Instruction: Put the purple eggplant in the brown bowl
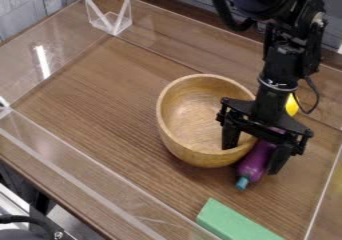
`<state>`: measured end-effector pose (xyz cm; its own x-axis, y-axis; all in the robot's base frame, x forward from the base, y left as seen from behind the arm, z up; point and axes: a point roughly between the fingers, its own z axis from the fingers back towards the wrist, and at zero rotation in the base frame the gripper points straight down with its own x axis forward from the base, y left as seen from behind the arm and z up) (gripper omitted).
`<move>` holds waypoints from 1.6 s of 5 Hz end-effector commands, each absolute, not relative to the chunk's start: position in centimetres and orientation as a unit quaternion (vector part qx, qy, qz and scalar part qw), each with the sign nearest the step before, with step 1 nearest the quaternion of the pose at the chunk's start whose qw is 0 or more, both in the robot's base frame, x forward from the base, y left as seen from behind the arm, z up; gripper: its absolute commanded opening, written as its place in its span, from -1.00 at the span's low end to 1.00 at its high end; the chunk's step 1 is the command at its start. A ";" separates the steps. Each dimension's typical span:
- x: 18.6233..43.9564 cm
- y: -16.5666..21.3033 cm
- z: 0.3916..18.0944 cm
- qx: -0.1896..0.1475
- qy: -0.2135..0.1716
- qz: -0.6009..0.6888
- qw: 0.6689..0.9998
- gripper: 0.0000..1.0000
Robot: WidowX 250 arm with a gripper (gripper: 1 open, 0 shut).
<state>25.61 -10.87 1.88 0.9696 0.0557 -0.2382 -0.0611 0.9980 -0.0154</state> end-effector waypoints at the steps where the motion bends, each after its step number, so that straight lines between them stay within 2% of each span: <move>1: 24.3 -12.1 1.0 -0.012 0.142 0.019 0.990 1.00; 8: 23.8 -12.6 1.0 -0.008 0.150 0.026 0.988 1.00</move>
